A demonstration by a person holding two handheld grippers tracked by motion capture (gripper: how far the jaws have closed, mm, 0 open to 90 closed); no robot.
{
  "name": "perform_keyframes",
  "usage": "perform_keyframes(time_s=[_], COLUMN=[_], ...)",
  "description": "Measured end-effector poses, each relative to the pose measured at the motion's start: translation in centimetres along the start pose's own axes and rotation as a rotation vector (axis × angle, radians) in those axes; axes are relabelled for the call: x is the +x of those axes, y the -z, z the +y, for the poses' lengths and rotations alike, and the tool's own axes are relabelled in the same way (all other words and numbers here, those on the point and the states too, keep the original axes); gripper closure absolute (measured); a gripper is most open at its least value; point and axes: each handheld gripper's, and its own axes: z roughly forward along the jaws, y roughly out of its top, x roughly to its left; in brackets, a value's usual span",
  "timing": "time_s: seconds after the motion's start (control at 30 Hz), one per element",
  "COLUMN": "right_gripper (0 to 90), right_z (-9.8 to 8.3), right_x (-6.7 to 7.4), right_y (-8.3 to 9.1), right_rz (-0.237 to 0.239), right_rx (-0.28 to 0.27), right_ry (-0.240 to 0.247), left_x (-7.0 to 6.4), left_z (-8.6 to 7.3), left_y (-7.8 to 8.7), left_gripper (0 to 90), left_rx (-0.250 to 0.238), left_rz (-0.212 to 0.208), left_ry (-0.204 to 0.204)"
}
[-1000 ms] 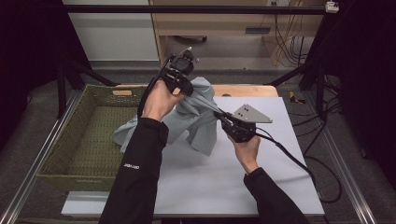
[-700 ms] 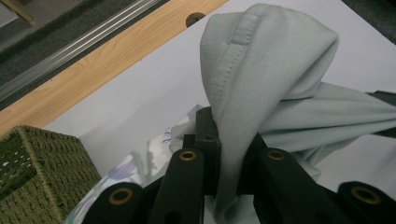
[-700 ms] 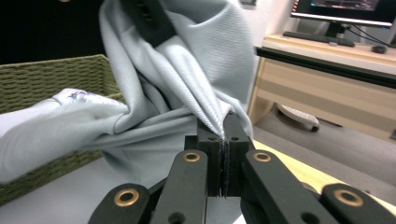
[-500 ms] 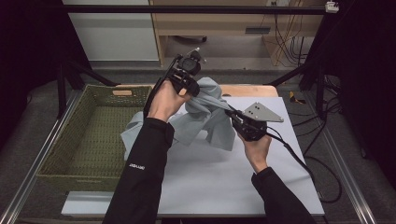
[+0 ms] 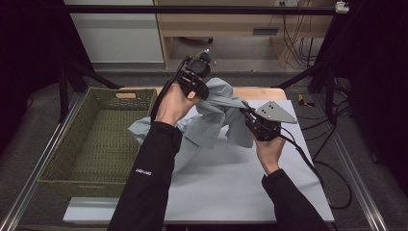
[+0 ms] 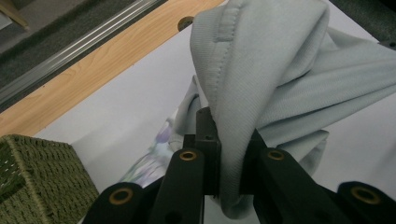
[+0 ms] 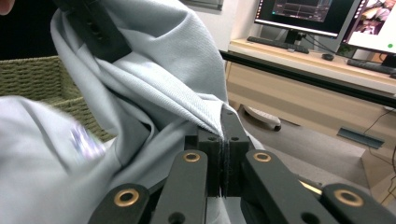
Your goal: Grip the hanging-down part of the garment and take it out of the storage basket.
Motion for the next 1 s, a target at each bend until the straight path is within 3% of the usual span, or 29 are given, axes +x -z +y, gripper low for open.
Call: perform_keyframes(time_s=[0.2, 0.4, 0.53, 0.63, 0.73, 0.83, 1.0], right_gripper=[89.4, 85.1, 70.7, 51.5, 31.3, 16.7, 5.9], right_z=[-0.1, -1.1, -2.6, -3.5, -3.9, -4.0, -4.2], right_x=[0.0, 1.1, 2.1, 2.4, 2.5, 2.2, 1.1], right_y=[0.0, -0.1, -0.2, 0.1, 0.7, 1.5, 3.2], right_rz=[0.009, 0.111, 0.171, 0.193, 0.182, 0.174, 0.170], right_rx=[0.003, 0.031, 0.047, 0.032, 0.002, -0.006, -0.004], right_ry=[0.011, -0.014, -0.031, -0.053, -0.066, -0.091, -0.129], left_x=[0.0, -0.4, -0.5, -0.6, -0.8, -1.0, -1.3], left_z=[0.0, -0.1, -0.2, -0.2, -0.2, -0.3, -0.4], left_y=[0.1, 0.5, 0.2, 0.0, -0.1, -0.3, -0.6], left_gripper=[82.8, 82.8, 82.8, 82.7, 82.7, 82.7, 82.6], left_rx=[-0.005, -0.029, -0.020, -0.019, -0.020, -0.016, -0.022], left_rz=[-0.006, -0.019, -0.007, -0.009, -0.013, -0.025, -0.031], left_ry=[0.001, -0.008, -0.019, -0.020, -0.028, -0.037, -0.045])
